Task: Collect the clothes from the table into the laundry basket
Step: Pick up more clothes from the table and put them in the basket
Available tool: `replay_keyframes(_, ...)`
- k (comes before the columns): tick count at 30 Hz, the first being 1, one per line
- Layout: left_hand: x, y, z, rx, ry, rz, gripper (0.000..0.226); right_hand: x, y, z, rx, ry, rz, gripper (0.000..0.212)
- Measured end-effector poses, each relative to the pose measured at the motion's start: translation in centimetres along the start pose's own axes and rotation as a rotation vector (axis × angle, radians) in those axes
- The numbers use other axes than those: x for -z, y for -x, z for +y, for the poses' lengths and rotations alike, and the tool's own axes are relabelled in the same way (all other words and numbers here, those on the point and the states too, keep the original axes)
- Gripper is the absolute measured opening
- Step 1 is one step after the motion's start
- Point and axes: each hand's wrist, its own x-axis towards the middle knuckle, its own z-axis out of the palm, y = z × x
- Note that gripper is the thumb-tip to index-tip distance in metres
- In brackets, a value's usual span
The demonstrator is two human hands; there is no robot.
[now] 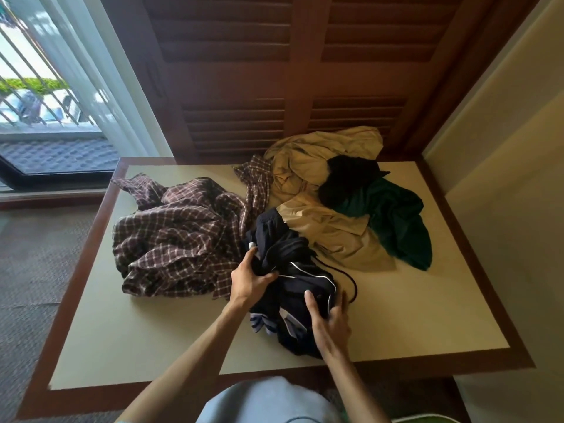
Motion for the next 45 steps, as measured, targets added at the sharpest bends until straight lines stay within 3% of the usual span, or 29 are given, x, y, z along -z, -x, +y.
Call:
replay_keyframes(2, 0.1, 0.1, -0.2, 0.027, 0.017, 0.006, 0.088, -1.4, -0.5, -2.4, 0.053, -0.22, 0.006, 0.095)
replay_keyframes(4, 0.1, 0.2, -0.7, 0.052, 0.026, -0.01, 0.086, -2.7, -0.9, -5.4, 0.123, -0.249, 0.004, 0.092)
replay_keyframes(12, 0.3, -1.2, -6.5, 0.035, 0.111, -0.13, 0.07, -7.6, -3.3, -11.4, 0.444, 0.745, -0.17, 0.095)
replay_keyframes(15, 2.9, -1.3, -4.7, 0.113, 0.117, -0.28, 0.069, -8.3, -5.3, -11.2, 0.389, 0.847, -0.206, 0.099)
replay_keyframes(19, 8.4, -1.3, 0.1, 0.298, 0.118, -0.489, 0.043, -8.6, -7.1, -11.6, 0.314, 0.861, -0.243, 0.107)
replay_keyframes(20, 10.1, -1.3, 1.0, 0.294, 0.116, -0.451, 0.044, -8.9, -7.2, -11.7, 0.321, 0.884, -0.246, 0.109)
replay_keyframes(22, 13.5, -1.9, 2.1, 0.169, 0.037, -0.22, 0.057, -9.6, -7.7, -12.1, 0.311, 0.905, -0.265, 0.11)
replay_keyframes(24, 16.0, -3.5, 2.0, 0.016, -0.291, 0.091, 0.075, -10.2, -8.4, -12.6, 0.281, 0.896, -0.284, 0.106)
replay_keyframes(26, 17.3, -6.6, 1.0, 0.034, -0.564, 0.26, 0.093, -10.7, -9.0, -13.1, 0.266, 0.897, -0.297, 0.103)
replay_keyframes(30, 15.0, -12.5, -2.4, 0.255, -0.519, 0.117, 0.095, -12.3, -9.8, -12.9, 0.311, 0.898, -0.204, 0.081)
replay_keyframes(35, 9.6, -15.0, -4.1, 0.208, -0.899, 0.182, 0.088, -13.7, -10.7, -11.5, 0.421, 0.802, 0.021, 0.048)
replay_keyframes(40, 9.9, -17.4, -5.5, 0.039, -0.995, 0.381, 0.068, -14.4, -11.4, -11.0, 0.48, 0.788, 0.094, 0.039)
replay_keyframes(45, 10.8, -18.4, -4.8, 0.02, -1.004, 0.342, 0.056, -14.7, -12.8, -11.1, 0.582, 0.83, 0.073, 0.037)
